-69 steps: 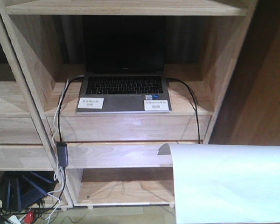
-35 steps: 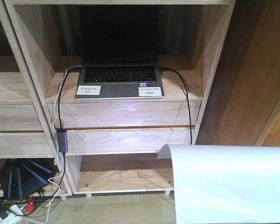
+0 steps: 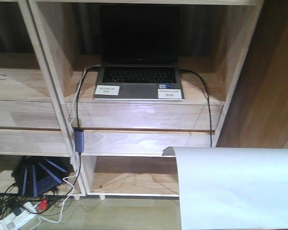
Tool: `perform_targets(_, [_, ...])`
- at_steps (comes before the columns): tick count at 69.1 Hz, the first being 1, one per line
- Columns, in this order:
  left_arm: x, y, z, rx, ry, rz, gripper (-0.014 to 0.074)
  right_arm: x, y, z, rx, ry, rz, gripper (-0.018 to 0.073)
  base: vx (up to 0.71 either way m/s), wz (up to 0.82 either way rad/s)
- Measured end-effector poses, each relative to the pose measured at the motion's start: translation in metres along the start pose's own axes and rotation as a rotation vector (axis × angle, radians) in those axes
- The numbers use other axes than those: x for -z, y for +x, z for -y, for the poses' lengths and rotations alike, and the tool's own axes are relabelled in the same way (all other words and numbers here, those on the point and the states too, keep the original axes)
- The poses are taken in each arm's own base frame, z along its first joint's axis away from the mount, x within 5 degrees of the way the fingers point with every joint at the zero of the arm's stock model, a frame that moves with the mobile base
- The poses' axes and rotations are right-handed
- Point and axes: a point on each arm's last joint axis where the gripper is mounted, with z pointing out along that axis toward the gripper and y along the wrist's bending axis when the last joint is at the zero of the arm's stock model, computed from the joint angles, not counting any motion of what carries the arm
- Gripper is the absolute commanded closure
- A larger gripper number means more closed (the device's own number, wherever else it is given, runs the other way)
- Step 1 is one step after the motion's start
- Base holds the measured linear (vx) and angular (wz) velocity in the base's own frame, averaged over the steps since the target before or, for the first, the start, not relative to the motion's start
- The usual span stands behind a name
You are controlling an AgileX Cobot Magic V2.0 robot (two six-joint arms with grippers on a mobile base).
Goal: Grab stapler and paper to desk for stapling
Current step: 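Drive the base backward and turn away from the shelf holding both items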
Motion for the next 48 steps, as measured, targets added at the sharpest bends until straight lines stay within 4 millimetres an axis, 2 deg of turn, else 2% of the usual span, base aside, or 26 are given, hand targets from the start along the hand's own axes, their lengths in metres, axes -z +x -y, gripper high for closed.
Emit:
perform_targets(20, [0.0000, 0.0000, 0.0000, 0.000, 0.000, 0.000, 0.0603, 0.0000, 0.0000, 0.0000, 0.000, 0.000, 0.000, 0.0564, 0.00, 0.33])
perform_targets(48, [0.0000, 0.0000, 0.0000, 0.000, 0.000, 0.000, 0.0603, 0.0000, 0.0000, 0.0000, 0.000, 0.000, 0.000, 0.0564, 0.01, 0.56])
